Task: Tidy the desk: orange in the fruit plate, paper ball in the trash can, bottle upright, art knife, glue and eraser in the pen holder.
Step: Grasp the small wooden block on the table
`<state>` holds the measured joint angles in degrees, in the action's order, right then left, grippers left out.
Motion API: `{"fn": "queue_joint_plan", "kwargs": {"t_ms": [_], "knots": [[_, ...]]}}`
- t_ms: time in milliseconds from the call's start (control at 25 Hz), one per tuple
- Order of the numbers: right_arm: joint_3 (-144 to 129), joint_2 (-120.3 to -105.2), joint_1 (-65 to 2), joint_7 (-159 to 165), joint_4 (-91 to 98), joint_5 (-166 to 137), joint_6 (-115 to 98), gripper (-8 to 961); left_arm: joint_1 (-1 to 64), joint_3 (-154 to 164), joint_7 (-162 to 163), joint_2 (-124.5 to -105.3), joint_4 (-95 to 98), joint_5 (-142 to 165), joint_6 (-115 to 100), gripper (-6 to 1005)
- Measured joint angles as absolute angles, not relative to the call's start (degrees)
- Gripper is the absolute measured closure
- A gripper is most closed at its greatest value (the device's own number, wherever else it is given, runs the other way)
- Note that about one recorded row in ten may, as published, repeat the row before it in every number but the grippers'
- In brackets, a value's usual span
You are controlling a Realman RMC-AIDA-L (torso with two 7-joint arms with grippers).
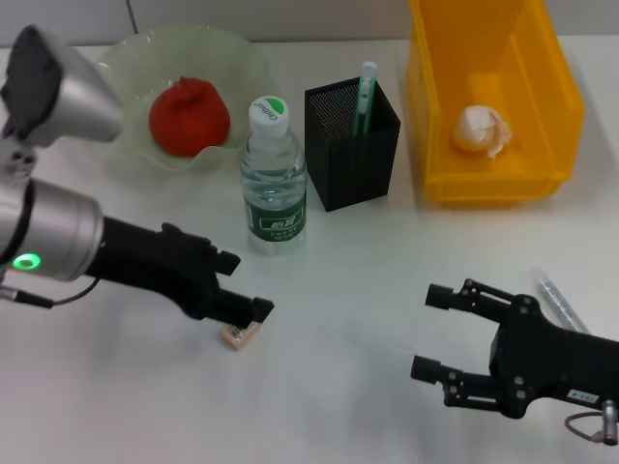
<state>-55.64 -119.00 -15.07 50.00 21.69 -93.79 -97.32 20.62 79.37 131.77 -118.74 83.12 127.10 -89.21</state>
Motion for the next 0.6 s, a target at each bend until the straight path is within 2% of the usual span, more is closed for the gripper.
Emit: {"fn": "queue_joint_plan", "kwargs": {"t_ms": [200, 600], "knots": [[-55.5, -119.14, -15.2, 48.8, 20.5, -94.1, -94.8, 135, 23.6, 85.8, 140.2, -118.75, 84.6, 132.1, -88.8, 219], [-55.3, -119.18, -15.3, 48.6, 19.6, -94.2, -94.7, 135, 25.2, 102.0, 154.7, -119.12, 86.4, 144.2, -84.3, 220]]}}
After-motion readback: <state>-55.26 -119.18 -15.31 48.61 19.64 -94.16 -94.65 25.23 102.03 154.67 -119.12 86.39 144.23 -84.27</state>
